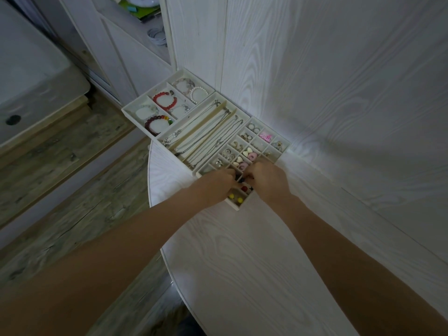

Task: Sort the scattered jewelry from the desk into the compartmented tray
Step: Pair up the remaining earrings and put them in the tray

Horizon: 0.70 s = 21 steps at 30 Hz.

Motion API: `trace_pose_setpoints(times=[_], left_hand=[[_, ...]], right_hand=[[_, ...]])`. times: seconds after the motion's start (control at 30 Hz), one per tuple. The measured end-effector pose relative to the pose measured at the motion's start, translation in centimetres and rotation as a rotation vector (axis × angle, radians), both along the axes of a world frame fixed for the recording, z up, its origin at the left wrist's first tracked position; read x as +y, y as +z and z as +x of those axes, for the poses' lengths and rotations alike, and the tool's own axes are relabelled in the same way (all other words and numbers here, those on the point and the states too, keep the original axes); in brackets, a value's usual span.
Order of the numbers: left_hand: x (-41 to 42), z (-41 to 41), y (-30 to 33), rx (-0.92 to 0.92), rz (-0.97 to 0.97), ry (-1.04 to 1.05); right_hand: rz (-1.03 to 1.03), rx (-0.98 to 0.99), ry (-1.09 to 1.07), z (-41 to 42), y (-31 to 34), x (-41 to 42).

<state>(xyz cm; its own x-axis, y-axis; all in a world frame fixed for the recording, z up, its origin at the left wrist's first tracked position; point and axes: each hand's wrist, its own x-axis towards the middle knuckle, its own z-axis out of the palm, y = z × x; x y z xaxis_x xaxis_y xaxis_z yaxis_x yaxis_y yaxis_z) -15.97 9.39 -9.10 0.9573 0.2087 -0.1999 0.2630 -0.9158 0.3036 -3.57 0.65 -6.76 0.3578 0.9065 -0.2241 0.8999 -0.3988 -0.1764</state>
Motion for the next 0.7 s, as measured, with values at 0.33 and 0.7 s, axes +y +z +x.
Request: trace_pose_setpoints(times=[0.33,0.7], left_hand=[[0.0,0.3,-0.5,-0.015,0.022,0.0],[-0.4,0.2,0.0,0.008,0.105,-0.068]], right_hand=[[0.0,-0.077,0.092,0.2,0.3,-0.1],[-0.052,-0.133,0.283,1.5,-0.1,0.0]])
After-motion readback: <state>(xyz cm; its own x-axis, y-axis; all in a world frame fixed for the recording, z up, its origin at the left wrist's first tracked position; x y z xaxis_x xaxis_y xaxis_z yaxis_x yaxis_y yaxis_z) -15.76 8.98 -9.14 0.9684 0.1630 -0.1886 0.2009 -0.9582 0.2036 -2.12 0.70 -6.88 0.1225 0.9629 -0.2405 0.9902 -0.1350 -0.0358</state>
